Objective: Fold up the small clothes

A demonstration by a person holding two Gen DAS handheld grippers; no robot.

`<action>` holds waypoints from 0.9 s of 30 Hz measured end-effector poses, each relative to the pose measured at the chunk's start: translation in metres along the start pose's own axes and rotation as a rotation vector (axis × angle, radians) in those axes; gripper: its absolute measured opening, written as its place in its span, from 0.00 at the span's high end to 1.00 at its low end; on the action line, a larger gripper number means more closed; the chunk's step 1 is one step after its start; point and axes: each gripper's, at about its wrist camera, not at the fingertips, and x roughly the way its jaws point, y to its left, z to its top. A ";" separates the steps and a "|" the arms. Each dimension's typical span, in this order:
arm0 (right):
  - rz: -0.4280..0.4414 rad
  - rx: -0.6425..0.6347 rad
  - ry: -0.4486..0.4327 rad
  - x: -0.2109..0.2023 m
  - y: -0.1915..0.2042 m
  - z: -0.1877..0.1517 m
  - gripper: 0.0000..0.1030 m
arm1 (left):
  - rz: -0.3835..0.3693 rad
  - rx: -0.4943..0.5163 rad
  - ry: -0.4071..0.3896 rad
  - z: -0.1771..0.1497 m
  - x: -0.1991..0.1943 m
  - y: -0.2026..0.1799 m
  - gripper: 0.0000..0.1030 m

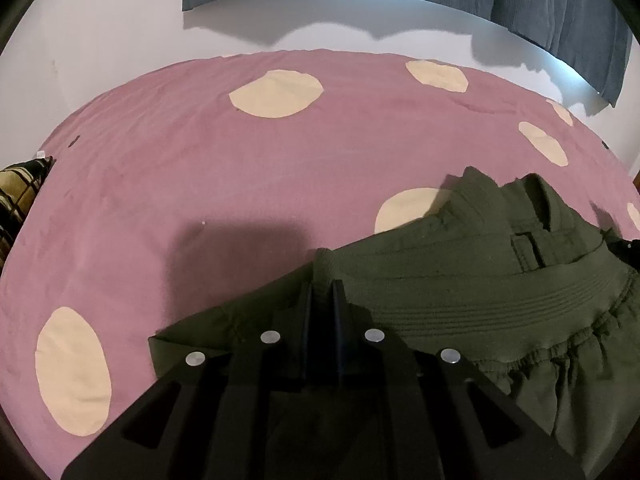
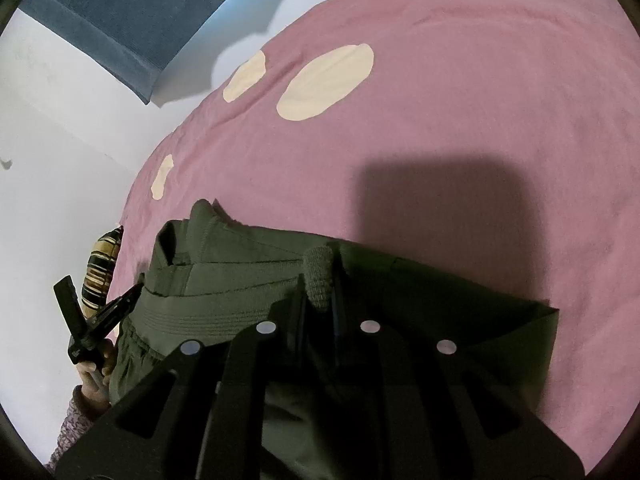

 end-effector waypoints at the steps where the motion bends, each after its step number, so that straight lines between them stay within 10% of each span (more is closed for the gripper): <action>1: -0.001 -0.001 0.000 0.000 -0.001 0.000 0.91 | 0.000 -0.001 0.002 0.001 -0.001 0.000 0.90; 13: 0.000 0.072 -0.027 -0.013 -0.003 0.002 0.85 | -0.069 -0.033 0.008 0.006 -0.029 0.011 0.86; 20: -0.044 0.093 -0.121 -0.064 0.002 -0.006 0.76 | -0.079 -0.063 -0.083 -0.010 -0.091 0.026 0.49; 27: 0.064 0.037 -0.222 -0.128 0.053 -0.043 0.59 | -0.113 -0.181 -0.113 -0.053 -0.147 0.045 0.41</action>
